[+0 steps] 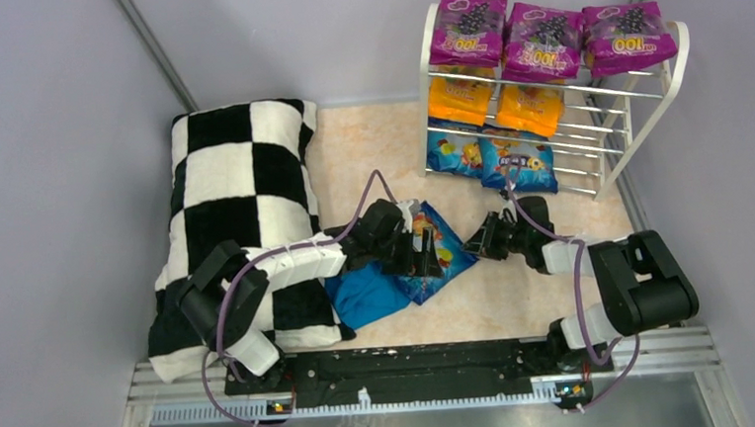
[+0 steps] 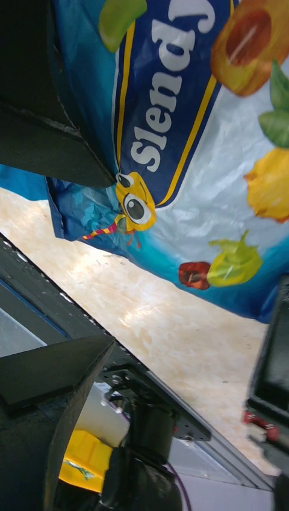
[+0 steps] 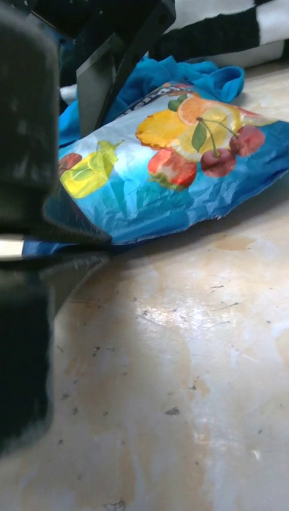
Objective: Place and organize the candy bags onto the shelf
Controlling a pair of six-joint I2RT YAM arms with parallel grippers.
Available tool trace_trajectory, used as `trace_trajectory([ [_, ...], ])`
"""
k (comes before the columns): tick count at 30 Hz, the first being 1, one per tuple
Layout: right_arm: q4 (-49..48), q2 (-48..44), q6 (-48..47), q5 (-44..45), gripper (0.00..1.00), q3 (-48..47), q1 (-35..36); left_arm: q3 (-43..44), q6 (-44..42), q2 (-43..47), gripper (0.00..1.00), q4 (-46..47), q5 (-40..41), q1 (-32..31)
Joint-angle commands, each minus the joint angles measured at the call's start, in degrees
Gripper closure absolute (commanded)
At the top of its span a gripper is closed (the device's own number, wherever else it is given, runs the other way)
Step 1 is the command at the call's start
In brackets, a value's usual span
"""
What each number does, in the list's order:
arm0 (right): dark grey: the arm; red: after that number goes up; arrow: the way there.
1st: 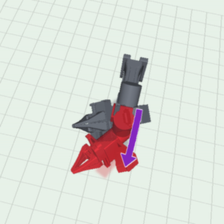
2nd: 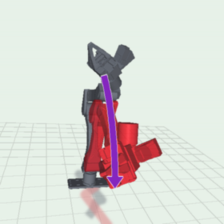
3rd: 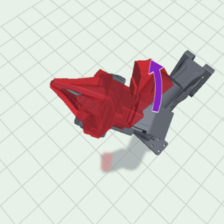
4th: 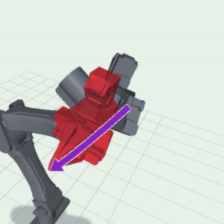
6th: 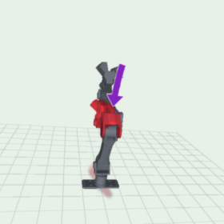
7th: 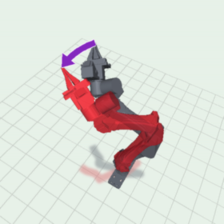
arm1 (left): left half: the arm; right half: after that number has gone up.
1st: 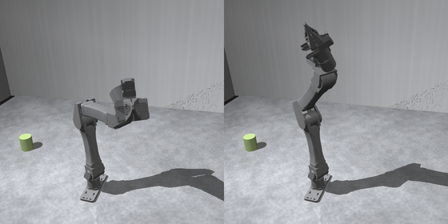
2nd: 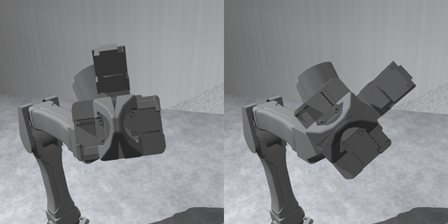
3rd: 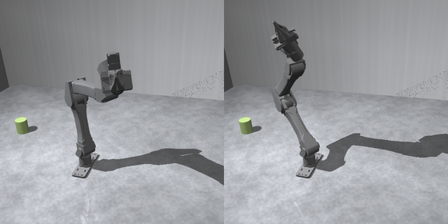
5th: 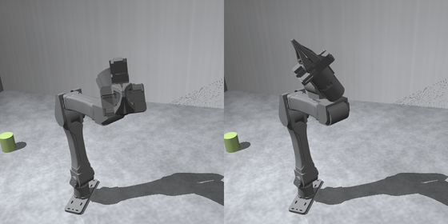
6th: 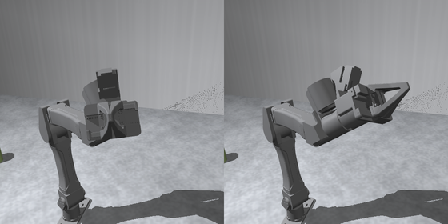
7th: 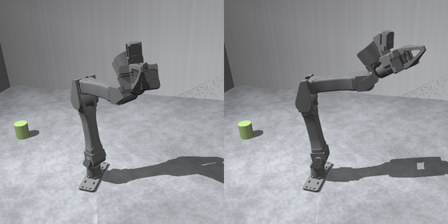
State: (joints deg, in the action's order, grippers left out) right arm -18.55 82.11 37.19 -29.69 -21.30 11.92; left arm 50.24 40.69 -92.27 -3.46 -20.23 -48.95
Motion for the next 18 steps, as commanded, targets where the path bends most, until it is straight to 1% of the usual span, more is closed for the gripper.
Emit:
trace_trajectory([
  [1,0.68,-6.82,1.30,-0.20,1.00,2.09,-1.69,4.70,2.55,-5.39,0.01,3.03,5.28,0.26],
  [6,6.52,-17.38,2.54,-1.93,1.00,5.42,-9.11,12.73,1.60,-12.59,0.01,1.94,6.50,0.62],
  [9,9.83,-23.18,3.21,-3.33,1.00,6.90,-10.05,18.65,0.39,-17.21,0.01,-1.37,8.37,1.99],
  [11,9.33,-25.27,4.73,-6.49,1.00,8.52,-9.99,21.47,-0.34,-18.80,0.02,-3.30,8.89,3.63],
  [14,5.59,-25.54,6.20,-12.40,1.00,11.30,-9.80,22.27,-2.80,-17.56,0.02,-4.89,12.17,5.49],
  [16,5.01,-25.27,5.85,-14.98,1.00,12.47,-9.13,21.93,-5.31,-15.71,0.02,-6.25,15.33,5.94],
  [18,4.53,-25.64,5.86,-16.42,1.00,13.13,-7.55,21.61,-6.50,-13.71,0.01,-8.99,16.53,5.97],
])
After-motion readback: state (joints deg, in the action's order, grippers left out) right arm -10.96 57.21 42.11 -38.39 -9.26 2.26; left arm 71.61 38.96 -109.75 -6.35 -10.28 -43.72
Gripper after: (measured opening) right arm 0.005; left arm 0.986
